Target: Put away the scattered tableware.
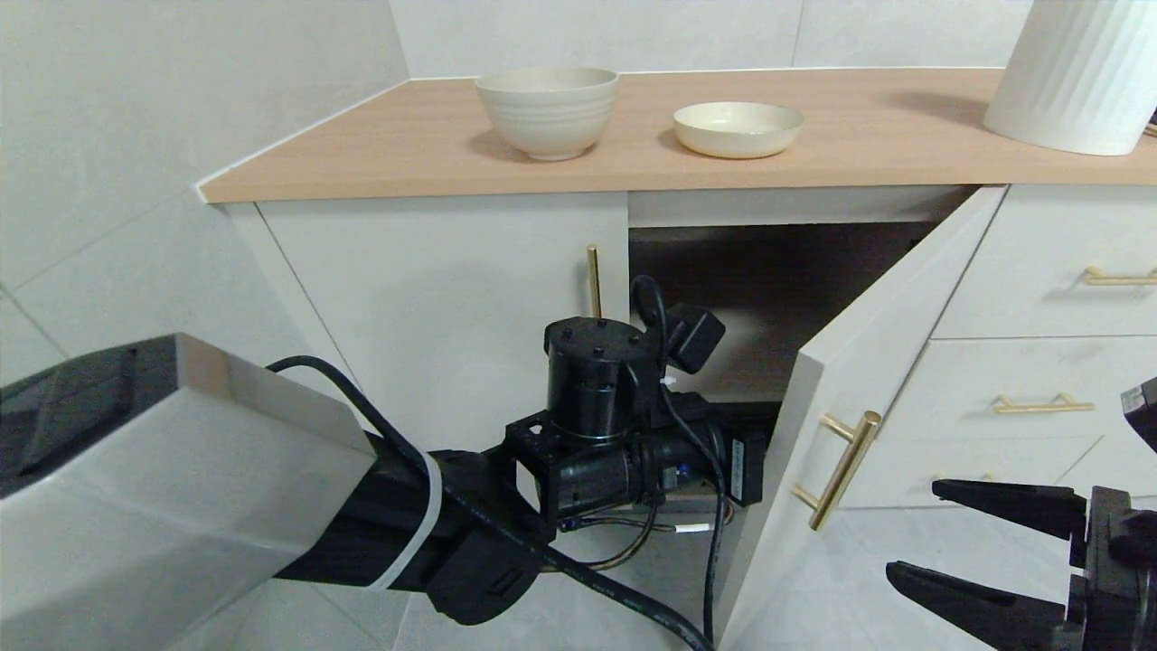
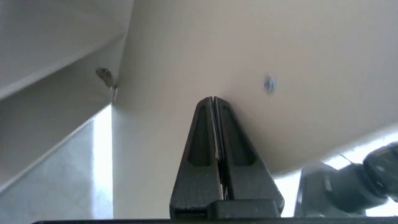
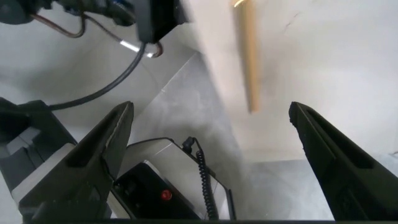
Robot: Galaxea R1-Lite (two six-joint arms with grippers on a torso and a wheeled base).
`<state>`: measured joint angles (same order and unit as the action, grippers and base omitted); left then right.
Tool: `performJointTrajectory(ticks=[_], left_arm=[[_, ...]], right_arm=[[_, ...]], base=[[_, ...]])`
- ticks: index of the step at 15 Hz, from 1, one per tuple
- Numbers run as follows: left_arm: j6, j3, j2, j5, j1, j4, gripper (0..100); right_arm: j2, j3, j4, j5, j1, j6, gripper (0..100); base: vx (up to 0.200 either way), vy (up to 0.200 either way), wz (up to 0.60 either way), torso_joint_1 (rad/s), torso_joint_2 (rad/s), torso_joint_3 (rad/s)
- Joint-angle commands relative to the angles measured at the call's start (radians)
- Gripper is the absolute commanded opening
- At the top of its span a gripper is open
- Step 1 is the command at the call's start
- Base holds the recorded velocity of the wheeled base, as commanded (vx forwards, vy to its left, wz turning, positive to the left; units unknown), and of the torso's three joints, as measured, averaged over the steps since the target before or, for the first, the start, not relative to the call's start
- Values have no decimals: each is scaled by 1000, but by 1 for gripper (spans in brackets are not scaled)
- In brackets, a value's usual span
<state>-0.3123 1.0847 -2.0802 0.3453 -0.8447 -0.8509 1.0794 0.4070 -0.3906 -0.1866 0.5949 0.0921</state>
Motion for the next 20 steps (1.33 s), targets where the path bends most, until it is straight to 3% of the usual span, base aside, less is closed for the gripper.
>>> performJointTrajectory(ticks=[1, 6, 11, 13, 16, 18, 20], left_arm=[[-1, 20, -9, 4, -2, 6, 0], [-7, 133, -54, 3, 6, 85, 0], [-7, 136, -61, -19, -4, 87, 0], [-7, 141, -55, -28, -70, 88, 0], [-7, 182, -70, -35, -206, 101, 0], [-7, 195, -70, -72, -248, 99, 0], [-7, 192, -54, -129, -237, 95, 0]], right_arm=[[-6, 1, -1, -1, 0, 0, 100], [-13, 3, -4, -1, 0, 0, 100], [-84, 50, 3, -4, 5, 1, 100], [-167, 128, 12, -5, 5, 8, 100], [-282, 268, 141, -47, 6, 20, 100], [-311, 303, 211, -109, 6, 20, 100], [-286, 302, 231, -109, 5, 20, 100]], base=[[0, 0, 0, 0, 0, 0], [0, 0, 0, 0, 0, 0], [0, 0, 0, 0, 0, 0], [0, 0, 0, 0, 0, 0], [0, 0, 0, 0, 0, 0], [0, 0, 0, 0, 0, 0], [0, 0, 0, 0, 0, 0]])
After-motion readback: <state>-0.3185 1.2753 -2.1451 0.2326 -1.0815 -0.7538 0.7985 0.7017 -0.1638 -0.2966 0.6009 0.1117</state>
